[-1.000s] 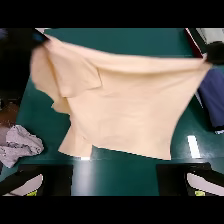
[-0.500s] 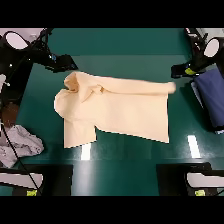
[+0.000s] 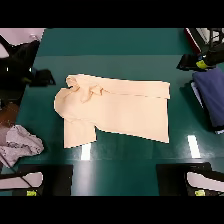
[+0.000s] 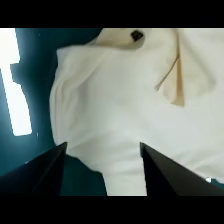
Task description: Fold the shirts.
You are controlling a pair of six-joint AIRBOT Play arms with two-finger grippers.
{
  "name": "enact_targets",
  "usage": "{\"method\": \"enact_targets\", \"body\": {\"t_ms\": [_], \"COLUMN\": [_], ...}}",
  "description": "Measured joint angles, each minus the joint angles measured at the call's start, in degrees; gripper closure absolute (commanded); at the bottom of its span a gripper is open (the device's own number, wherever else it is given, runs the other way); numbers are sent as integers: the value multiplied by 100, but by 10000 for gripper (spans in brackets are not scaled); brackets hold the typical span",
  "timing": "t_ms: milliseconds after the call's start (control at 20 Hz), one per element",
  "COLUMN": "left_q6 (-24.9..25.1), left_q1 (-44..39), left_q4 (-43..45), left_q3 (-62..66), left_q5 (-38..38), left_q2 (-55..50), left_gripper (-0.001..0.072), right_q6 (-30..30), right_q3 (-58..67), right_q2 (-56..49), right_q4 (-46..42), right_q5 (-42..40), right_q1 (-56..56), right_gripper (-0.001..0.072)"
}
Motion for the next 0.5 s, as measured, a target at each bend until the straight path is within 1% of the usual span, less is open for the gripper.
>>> {"method": "enact_targets", "body": {"t_ms": [100, 250, 400, 500], "left_q6": [-15, -26, -37, -39], "left_q1": [66, 101, 116, 122], "left_q4": [-22, -295, -649, -809], "left_q3": [-938, -2131, -2892, -3158], "left_q5": [330, 870, 1366, 1655], "left_q2": [455, 876, 1019, 1049], "left_gripper": [175, 176, 176, 176], "right_q6": [-44, -72, -81, -87], "right_q3": [-304, -844, -1285, -1488], "right_q2": [293, 741, 1102, 1274], "right_q4": [57, 90, 114, 120], "right_q5": [0, -138, -262, -306], "right_q1": [17, 33, 33, 33], "right_gripper": [157, 157, 157, 157]}}
